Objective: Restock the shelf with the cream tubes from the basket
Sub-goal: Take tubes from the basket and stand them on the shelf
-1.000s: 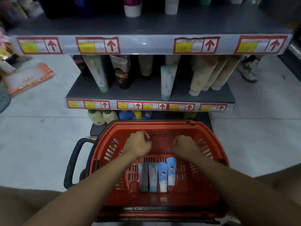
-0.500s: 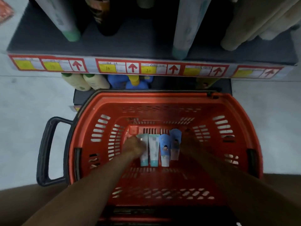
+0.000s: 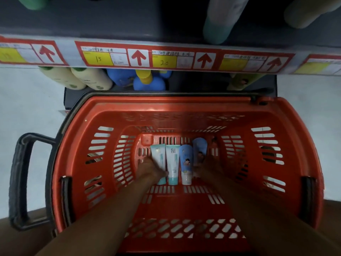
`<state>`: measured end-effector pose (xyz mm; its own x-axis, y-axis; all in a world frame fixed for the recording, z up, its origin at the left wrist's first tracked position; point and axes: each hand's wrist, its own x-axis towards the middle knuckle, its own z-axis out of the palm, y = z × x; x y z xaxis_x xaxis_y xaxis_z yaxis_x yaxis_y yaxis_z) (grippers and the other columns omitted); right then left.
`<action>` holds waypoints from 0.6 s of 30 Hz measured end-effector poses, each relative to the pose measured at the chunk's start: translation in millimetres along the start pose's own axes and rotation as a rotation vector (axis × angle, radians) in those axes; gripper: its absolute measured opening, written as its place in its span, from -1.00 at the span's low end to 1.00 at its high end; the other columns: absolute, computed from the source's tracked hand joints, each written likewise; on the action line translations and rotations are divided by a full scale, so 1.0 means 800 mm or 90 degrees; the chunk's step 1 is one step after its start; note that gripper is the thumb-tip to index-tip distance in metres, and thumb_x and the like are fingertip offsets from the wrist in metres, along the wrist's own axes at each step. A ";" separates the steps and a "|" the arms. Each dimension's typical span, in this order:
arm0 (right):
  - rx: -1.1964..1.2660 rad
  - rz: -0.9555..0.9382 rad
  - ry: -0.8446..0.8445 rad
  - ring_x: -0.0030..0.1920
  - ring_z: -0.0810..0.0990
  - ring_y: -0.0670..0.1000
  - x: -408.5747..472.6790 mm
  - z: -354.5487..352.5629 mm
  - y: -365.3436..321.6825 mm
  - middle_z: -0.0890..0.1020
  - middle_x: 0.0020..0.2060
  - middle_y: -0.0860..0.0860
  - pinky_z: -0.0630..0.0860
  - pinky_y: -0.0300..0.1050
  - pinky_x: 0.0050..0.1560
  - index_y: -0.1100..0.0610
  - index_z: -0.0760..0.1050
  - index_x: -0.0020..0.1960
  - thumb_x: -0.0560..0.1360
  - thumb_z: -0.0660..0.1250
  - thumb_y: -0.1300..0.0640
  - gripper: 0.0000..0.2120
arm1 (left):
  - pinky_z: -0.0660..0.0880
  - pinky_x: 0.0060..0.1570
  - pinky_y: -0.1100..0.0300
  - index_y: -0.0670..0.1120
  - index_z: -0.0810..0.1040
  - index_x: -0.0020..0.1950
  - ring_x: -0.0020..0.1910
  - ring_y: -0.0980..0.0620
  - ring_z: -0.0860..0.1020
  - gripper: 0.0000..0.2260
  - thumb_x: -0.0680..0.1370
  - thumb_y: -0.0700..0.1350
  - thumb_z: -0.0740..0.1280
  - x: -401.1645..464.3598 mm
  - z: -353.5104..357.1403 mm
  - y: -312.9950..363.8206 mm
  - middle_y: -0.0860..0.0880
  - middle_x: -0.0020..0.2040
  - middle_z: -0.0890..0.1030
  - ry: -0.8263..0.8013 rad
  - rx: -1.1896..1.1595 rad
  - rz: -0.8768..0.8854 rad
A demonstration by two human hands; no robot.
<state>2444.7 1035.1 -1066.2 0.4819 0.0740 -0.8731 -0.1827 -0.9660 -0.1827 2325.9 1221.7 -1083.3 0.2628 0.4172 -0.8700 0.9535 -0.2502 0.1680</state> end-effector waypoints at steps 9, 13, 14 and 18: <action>-0.049 0.009 0.028 0.35 0.53 0.16 -0.003 0.000 -0.014 0.51 0.38 0.17 0.53 0.00 0.25 0.18 0.39 0.47 0.58 0.41 -0.02 -0.46 | 0.67 -0.16 0.11 0.01 0.51 0.09 -0.10 0.03 0.67 -0.49 0.28 -0.04 0.70 -0.008 -0.009 0.003 0.02 -0.01 0.67 -0.002 0.011 0.005; -0.085 -0.031 0.044 0.45 0.42 0.17 -0.023 -0.011 -0.031 0.38 0.49 0.17 0.43 0.07 0.40 0.14 0.23 0.58 0.64 0.31 -0.08 -0.39 | 0.60 -0.17 0.14 -0.08 0.45 0.25 -0.01 -0.03 0.65 -0.34 0.29 0.07 0.67 -0.020 -0.021 0.009 -0.03 0.10 0.65 0.035 0.046 0.017; -0.079 -0.039 0.049 0.48 0.39 0.17 -0.030 -0.016 -0.036 0.34 0.52 0.17 0.40 0.07 0.43 0.12 0.17 0.61 0.62 0.32 -0.11 -0.33 | 0.63 -0.09 0.11 -0.10 0.45 0.27 0.02 -0.05 0.65 -0.35 0.33 0.10 0.65 -0.024 -0.024 0.012 -0.05 0.12 0.66 0.047 0.052 0.029; -0.067 -0.085 0.048 0.49 0.39 0.16 -0.070 -0.042 -0.051 0.37 0.51 0.18 0.40 -0.03 0.42 0.17 0.14 0.62 0.57 0.44 -0.03 -0.23 | 0.59 0.15 0.05 -0.13 0.38 0.39 0.22 -0.14 0.62 -0.24 0.36 0.17 0.62 -0.052 -0.040 0.029 -0.11 0.25 0.62 0.108 0.038 0.079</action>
<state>2453.7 1062.1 -994.8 0.5597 0.1880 -0.8071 -0.0241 -0.9698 -0.2426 2341.7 1226.4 -1028.7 0.4040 0.5198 -0.7527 0.9030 -0.3582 0.2373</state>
